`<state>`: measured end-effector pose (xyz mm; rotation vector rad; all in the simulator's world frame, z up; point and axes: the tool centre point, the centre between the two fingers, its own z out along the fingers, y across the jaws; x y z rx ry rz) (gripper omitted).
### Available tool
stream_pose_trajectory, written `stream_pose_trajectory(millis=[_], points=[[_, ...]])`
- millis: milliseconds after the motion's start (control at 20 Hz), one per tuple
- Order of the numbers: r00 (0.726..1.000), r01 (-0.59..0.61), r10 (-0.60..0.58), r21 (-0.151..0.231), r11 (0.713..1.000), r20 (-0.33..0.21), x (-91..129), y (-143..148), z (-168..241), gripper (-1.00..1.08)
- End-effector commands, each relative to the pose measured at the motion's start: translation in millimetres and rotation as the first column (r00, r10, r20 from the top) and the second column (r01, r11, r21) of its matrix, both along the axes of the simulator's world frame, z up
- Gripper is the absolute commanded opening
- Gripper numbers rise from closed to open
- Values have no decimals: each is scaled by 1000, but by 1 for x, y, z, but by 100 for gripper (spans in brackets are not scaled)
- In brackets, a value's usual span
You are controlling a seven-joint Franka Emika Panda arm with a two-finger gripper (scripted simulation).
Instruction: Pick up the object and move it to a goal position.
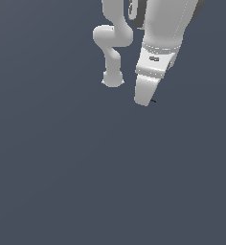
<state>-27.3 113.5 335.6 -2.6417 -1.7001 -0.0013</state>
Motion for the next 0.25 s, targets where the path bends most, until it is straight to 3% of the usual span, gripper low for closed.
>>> stream_pose_trajectory(millis=[0, 200], points=[[1000, 1, -1, 0, 1000, -1, 0, 2, 8, -100], [1000, 1, -1, 0, 1000, -1, 1, 3, 12, -100]])
